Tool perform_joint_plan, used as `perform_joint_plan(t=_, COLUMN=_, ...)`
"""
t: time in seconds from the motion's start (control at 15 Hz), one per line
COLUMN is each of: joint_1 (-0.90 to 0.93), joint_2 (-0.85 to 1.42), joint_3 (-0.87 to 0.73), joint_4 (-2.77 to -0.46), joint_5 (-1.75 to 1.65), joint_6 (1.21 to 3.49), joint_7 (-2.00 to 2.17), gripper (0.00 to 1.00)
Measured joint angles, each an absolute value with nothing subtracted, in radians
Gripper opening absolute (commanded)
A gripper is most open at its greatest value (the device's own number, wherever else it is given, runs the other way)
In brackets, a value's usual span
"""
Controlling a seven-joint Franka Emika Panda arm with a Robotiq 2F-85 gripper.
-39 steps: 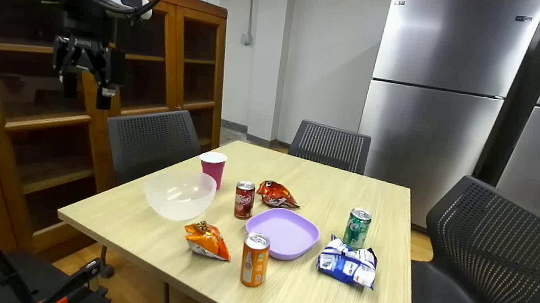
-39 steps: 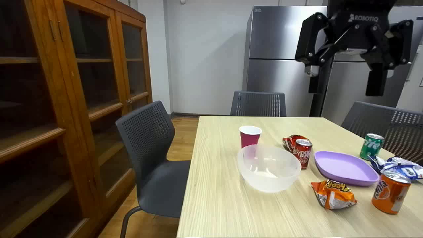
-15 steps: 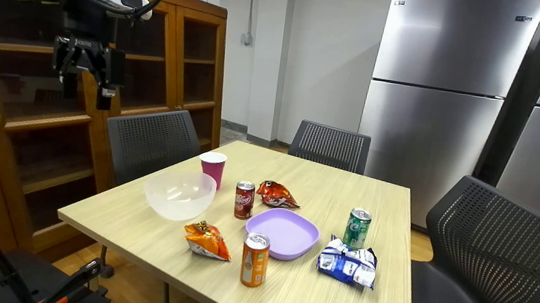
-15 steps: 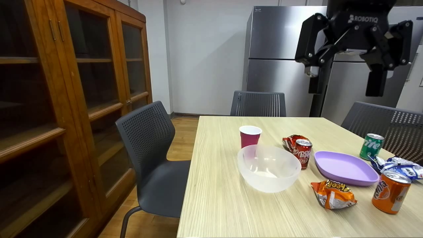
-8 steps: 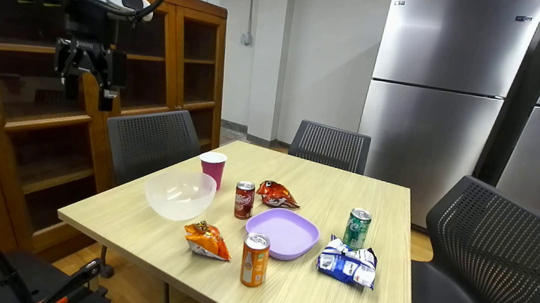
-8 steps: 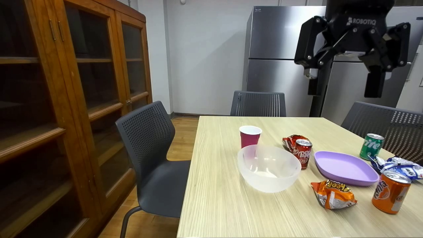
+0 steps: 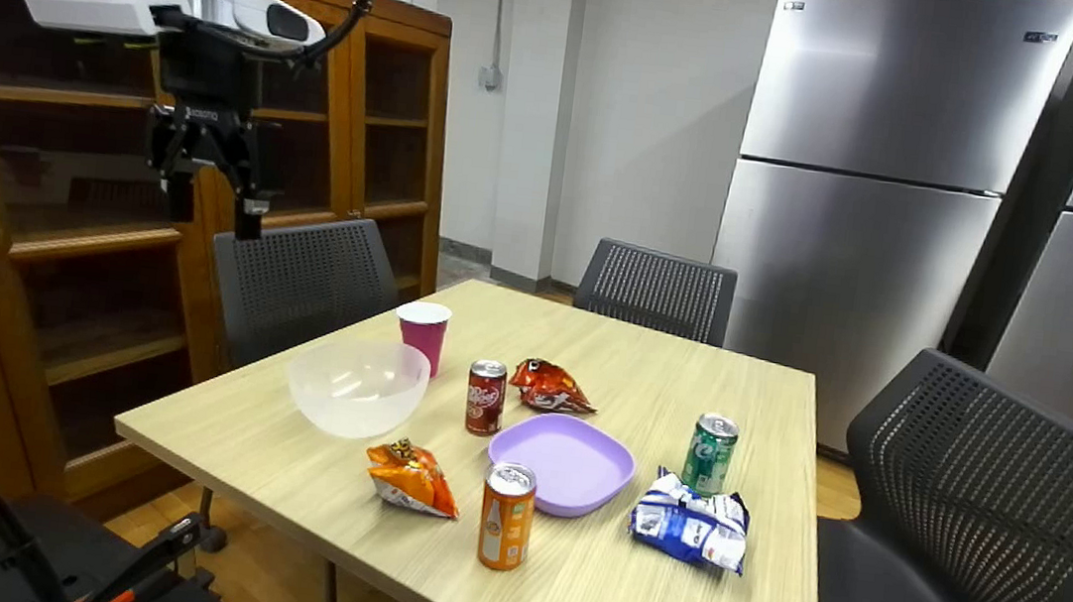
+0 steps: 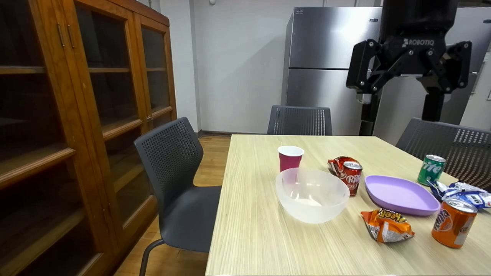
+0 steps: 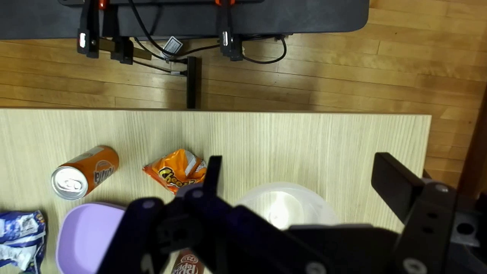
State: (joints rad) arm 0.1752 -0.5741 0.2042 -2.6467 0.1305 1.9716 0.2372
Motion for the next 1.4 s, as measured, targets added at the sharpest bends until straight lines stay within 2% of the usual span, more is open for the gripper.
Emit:
perform_joint_plan(t=0.73, joint_1=0.113, joint_2=-0.543, joint_3=0.025, joint_4=-2.779, joint_5=0.084, joint_6=2.195, joint_7=0.033, gripper=1.00)
perform_joint_plan(t=1.4, joint_1=0.082, joint_2=-0.305, joint_3=-0.073, joint_4=-2.782, joint_5=0.084, joint_6=2.404, joint_7=-0.172, gripper=1.00)
